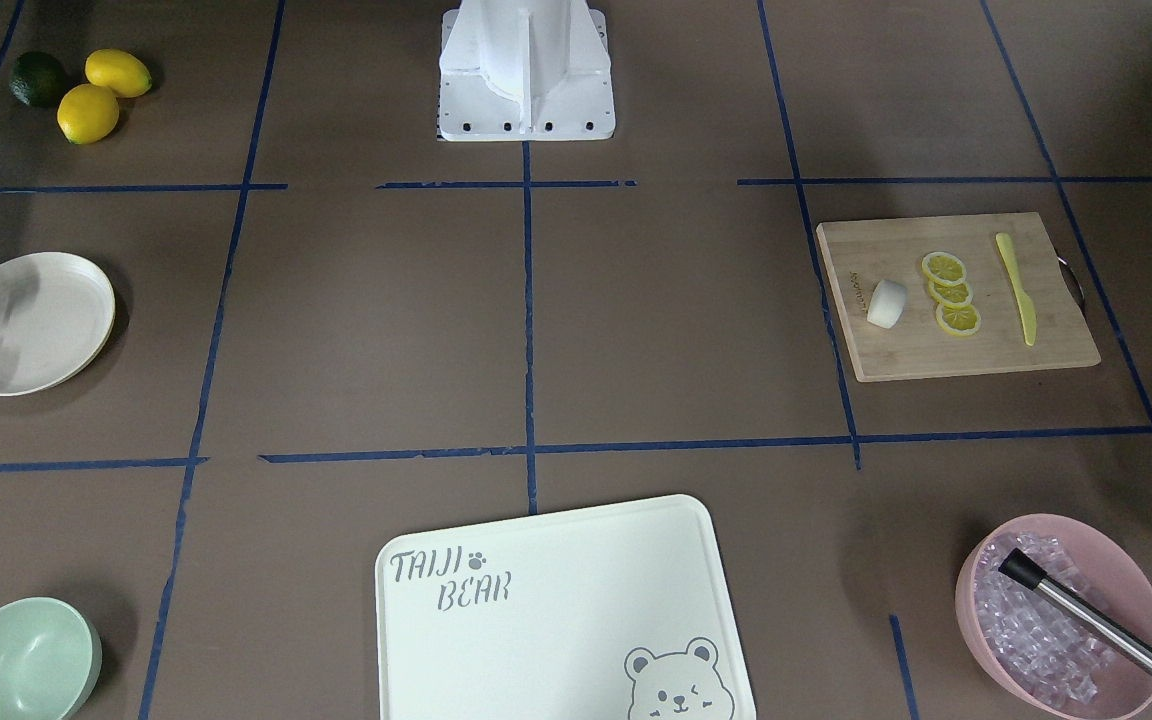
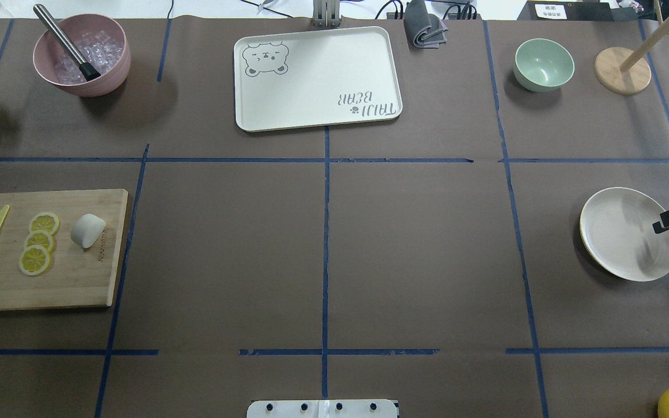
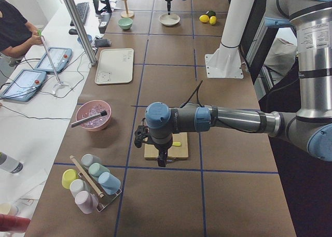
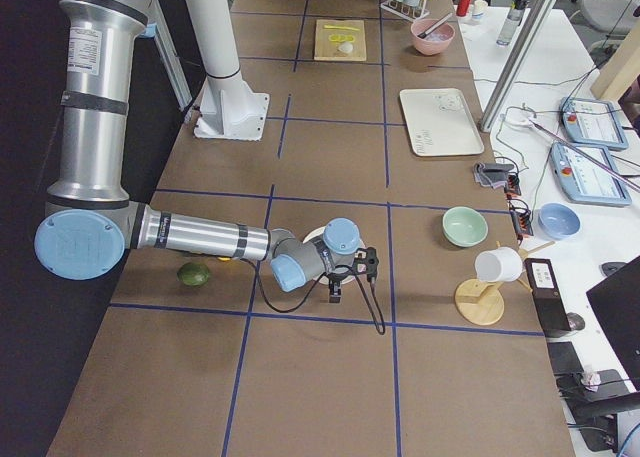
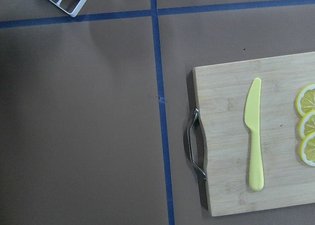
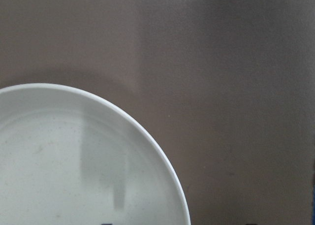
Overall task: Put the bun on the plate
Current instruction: 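Lower the right gripper to the rim of the white plate and grasp it, then slide the white plate with the right gripper toward the table center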
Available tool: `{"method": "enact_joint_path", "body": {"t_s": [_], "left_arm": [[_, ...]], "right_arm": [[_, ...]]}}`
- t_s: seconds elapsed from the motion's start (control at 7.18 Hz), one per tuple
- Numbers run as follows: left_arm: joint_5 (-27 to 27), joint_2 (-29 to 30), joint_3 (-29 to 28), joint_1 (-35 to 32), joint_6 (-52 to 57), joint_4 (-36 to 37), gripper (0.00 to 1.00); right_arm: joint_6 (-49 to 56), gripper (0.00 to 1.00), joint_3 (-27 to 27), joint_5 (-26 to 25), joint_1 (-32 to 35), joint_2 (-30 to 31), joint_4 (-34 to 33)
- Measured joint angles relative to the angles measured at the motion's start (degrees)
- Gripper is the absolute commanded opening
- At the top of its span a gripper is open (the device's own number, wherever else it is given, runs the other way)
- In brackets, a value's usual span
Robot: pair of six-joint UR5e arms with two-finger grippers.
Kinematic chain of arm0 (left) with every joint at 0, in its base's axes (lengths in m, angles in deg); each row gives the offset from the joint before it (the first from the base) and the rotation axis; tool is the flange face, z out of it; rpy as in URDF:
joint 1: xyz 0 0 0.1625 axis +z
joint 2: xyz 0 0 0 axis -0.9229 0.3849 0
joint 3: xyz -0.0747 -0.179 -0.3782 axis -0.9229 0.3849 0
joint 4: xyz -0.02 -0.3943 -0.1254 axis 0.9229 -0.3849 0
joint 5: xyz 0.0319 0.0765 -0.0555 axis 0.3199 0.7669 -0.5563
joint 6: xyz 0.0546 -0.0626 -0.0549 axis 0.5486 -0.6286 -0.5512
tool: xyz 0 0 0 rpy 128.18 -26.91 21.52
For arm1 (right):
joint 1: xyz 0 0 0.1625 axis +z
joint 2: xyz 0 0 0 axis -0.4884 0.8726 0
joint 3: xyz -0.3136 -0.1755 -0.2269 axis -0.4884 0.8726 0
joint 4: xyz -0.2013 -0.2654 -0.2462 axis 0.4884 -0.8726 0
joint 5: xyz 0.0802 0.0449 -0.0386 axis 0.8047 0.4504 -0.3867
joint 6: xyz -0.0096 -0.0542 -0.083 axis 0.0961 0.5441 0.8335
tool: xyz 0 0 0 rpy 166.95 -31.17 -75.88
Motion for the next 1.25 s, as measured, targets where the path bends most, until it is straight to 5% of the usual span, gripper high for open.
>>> {"method": "enact_joint_path", "body": {"t_s": [0.56, 1.25], "left_arm": [[0.0, -0.07, 0.0, -0.01, 0.08, -0.09, 1.0], [0.06, -2.38, 2.67, -0.09, 0.14, -0.21, 1.0]], "right_arm": [[-1.43, 0.0, 0.78, 0.19, -0.58, -0.25, -0.03], [-5.3, 0.0, -3.41, 5.57, -0.53, -0.4, 0.06]]}}
